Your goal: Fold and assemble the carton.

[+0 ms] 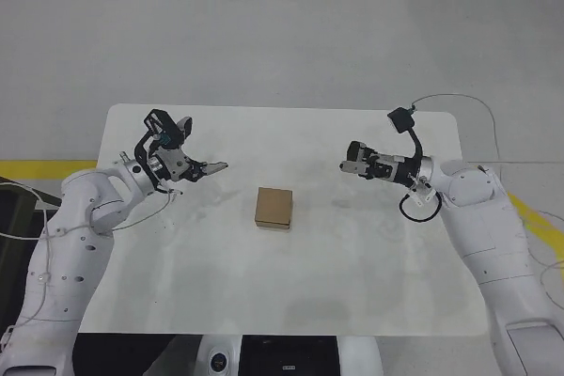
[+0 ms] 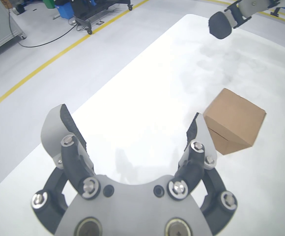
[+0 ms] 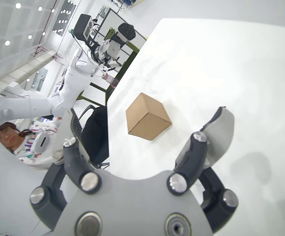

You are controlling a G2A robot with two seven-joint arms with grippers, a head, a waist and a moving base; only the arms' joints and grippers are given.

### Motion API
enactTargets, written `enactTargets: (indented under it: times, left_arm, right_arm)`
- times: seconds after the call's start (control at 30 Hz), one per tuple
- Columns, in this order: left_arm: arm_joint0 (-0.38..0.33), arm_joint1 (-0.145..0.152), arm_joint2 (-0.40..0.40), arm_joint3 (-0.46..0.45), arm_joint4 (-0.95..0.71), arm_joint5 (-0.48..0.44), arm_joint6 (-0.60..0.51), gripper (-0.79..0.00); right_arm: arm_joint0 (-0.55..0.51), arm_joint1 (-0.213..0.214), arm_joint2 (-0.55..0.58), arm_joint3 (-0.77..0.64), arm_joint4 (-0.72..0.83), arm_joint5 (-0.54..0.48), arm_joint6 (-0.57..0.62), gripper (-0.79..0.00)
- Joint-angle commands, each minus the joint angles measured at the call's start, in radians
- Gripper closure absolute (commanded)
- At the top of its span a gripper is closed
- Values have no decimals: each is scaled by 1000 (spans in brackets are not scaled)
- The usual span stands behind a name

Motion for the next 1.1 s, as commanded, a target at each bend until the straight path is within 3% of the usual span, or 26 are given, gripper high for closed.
enactTargets:
  times: [0.0,0.17,0.3,0.5,0.67,1.07]
  left_arm:
    - [-28,-1,-1,33,-4,9,1,-785]
    - [-97,-1,-2,105,42,31,27,-785]
    - [-136,-2,2,171,65,34,79,-785]
    - [-154,-1,-2,201,72,39,100,-785]
    - [-142,4,-19,213,69,48,106,-785]
    - [-140,4,-23,214,66,49,107,-784]
  right_arm:
    - [7,7,9,15,-50,-55,-55,-785]
    - [23,25,79,86,-205,-171,-226,-785]
    - [13,34,127,79,-360,-164,-364,-785]
    - [-41,45,185,-4,-539,-125,-535,-785]
    - [-73,53,211,-53,-601,-88,-591,-785]
    - [-73,53,211,-53,-601,-88,-591,-785]
